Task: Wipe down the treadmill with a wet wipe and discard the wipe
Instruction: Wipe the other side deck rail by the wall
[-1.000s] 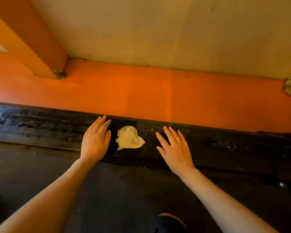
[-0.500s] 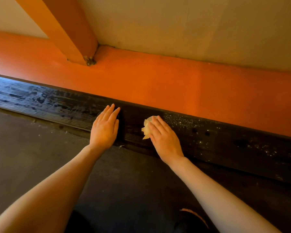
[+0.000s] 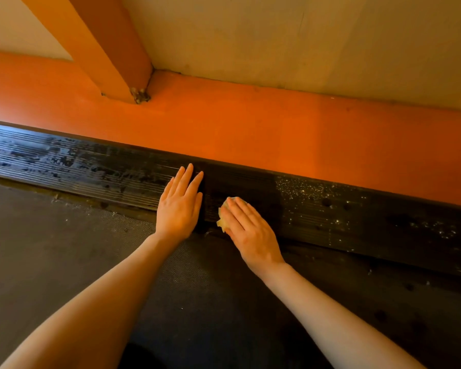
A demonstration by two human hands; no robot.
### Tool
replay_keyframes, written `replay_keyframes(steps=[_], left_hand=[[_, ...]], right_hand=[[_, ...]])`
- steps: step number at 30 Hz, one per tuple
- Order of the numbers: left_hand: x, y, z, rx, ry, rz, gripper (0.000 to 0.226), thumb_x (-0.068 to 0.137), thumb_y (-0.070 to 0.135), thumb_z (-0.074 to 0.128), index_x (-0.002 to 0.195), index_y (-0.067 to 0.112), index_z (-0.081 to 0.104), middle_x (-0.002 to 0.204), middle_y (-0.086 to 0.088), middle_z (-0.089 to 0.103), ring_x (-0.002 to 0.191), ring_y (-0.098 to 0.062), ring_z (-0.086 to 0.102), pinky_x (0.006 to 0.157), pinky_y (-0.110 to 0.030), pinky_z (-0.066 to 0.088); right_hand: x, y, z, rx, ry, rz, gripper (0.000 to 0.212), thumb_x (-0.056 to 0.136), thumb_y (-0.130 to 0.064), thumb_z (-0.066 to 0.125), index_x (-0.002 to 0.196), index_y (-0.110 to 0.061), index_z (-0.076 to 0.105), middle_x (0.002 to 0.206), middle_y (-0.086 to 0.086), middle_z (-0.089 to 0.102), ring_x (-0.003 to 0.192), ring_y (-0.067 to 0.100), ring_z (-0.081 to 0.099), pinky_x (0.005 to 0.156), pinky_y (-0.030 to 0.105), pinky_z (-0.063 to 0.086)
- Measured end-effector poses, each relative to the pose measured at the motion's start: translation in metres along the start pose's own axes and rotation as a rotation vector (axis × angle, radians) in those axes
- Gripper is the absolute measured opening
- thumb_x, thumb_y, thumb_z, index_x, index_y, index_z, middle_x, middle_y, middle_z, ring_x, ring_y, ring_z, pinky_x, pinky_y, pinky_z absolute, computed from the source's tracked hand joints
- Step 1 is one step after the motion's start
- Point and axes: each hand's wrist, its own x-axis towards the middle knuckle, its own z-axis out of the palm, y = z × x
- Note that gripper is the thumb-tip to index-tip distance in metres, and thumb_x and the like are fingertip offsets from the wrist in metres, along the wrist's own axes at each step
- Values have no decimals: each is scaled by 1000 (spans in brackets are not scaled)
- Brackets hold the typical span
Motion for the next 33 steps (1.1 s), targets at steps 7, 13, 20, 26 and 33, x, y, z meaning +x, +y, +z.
replay_keyframes(steps=[7, 13, 20, 26, 33], left_hand=[[-2, -7, -2, -14, -14, 28, 59, 100, 44, 19, 150, 17, 35, 161, -6, 22, 149, -19, 10, 118, -33, 8], [-2, -2, 2, -13, 6, -5, 60, 100, 43, 18, 151, 17, 34, 161, -6, 20, 149, -16, 5, 118, -32, 5], [-2, 4, 4, -42, 25, -35, 57, 101, 41, 21, 150, 15, 35, 161, -7, 21, 148, -17, 4, 119, -35, 5], [0, 10, -1, -102, 21, -55, 58, 101, 40, 24, 154, 18, 24, 161, -4, 19, 149, -14, 4, 120, -33, 4], [20, 40, 10, -63, 0, 67, 60, 101, 46, 16, 153, 20, 27, 161, -4, 19, 150, -16, 7, 120, -32, 4]], right_hand=[[19, -11, 7, 30, 22, 0, 53, 90, -14, 67, 140, -4, 51, 148, 15, 47, 140, 28, 41, 116, 39, 30], [-11, 16, -12, -19, 9, 50, 54, 90, -17, 65, 141, -6, 50, 148, 13, 47, 141, 27, 39, 116, 40, 32], [-5, 18, -18, -47, -39, 50, 48, 95, -20, 57, 139, -3, 51, 147, 16, 48, 140, 29, 41, 115, 41, 35], [14, 12, -21, 5, -109, 138, 67, 84, -1, 65, 146, -3, 40, 153, 17, 39, 144, 31, 33, 117, 42, 27], [-14, 28, -36, -95, -140, 353, 69, 90, -11, 66, 151, -7, 34, 158, 13, 30, 148, 27, 24, 119, 41, 22]])
